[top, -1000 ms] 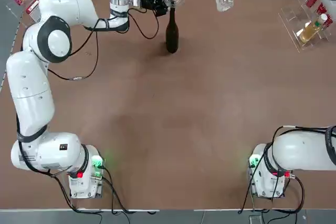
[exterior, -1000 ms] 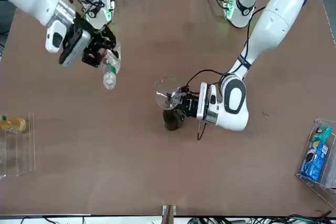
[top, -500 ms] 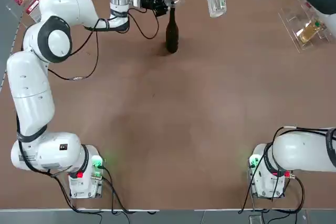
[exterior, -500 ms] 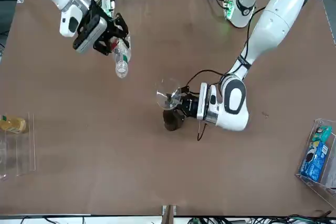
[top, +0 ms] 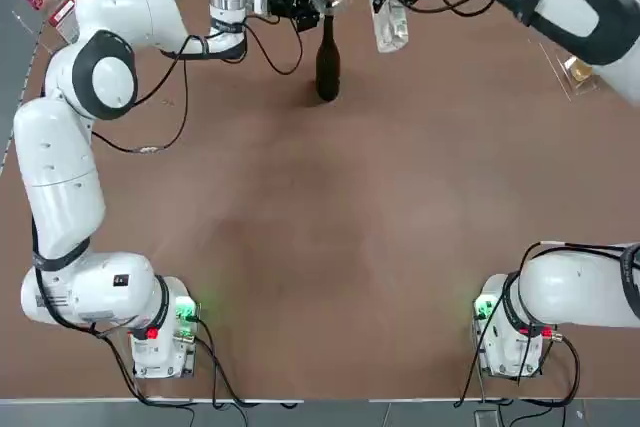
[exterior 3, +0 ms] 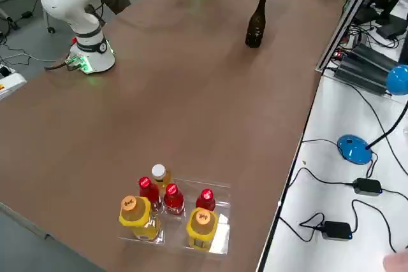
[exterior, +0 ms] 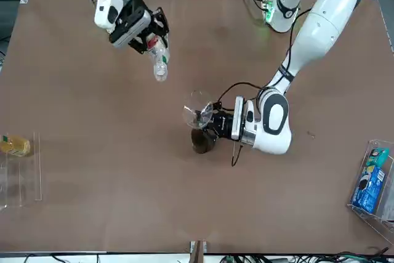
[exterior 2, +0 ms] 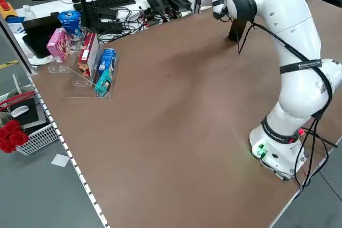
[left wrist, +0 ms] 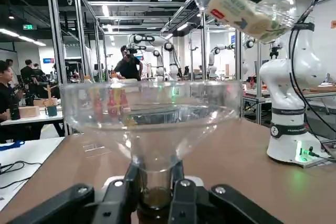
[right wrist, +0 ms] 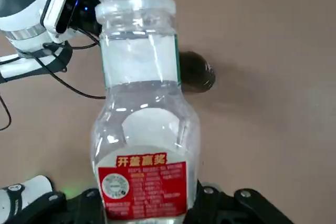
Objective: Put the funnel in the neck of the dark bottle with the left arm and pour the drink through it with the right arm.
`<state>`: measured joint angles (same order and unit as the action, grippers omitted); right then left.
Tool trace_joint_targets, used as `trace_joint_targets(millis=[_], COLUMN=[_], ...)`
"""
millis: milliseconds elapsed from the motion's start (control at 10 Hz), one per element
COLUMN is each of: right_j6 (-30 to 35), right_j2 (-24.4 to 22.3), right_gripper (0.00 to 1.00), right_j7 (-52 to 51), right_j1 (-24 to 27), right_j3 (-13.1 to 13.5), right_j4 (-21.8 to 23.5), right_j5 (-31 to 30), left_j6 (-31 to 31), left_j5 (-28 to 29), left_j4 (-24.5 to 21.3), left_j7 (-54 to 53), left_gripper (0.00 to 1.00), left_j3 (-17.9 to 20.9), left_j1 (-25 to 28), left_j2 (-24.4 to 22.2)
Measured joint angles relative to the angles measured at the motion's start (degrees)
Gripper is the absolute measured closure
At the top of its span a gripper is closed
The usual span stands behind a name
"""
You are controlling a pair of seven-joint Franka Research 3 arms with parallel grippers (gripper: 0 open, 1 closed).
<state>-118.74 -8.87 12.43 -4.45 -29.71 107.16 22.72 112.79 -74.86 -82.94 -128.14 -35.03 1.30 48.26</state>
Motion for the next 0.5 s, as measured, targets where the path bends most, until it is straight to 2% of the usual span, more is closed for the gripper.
trace_joint_targets(millis=[300,500], right_j6=[-1.72,-2.06], right_j2=[2.45,7.17], right_gripper=[0.55,0.55], right_j7=[7.18,13.09], right_j1=[-0.02,-0.05], right_j3=[-3.99,-6.24], right_j4=[-0.52,-3.83], right_j5=[-4.29,-9.28], left_j6=[-0.12,-0.12], left_j5=[-0.39,-0.42], left_j4=[0.00,0.00], left_j7=[0.00,0.08], left_gripper=[0.71,0.71], left_j3=[0.00,0.00], left_j1=[0.01,0.02], left_j2=[0.17,0.19])
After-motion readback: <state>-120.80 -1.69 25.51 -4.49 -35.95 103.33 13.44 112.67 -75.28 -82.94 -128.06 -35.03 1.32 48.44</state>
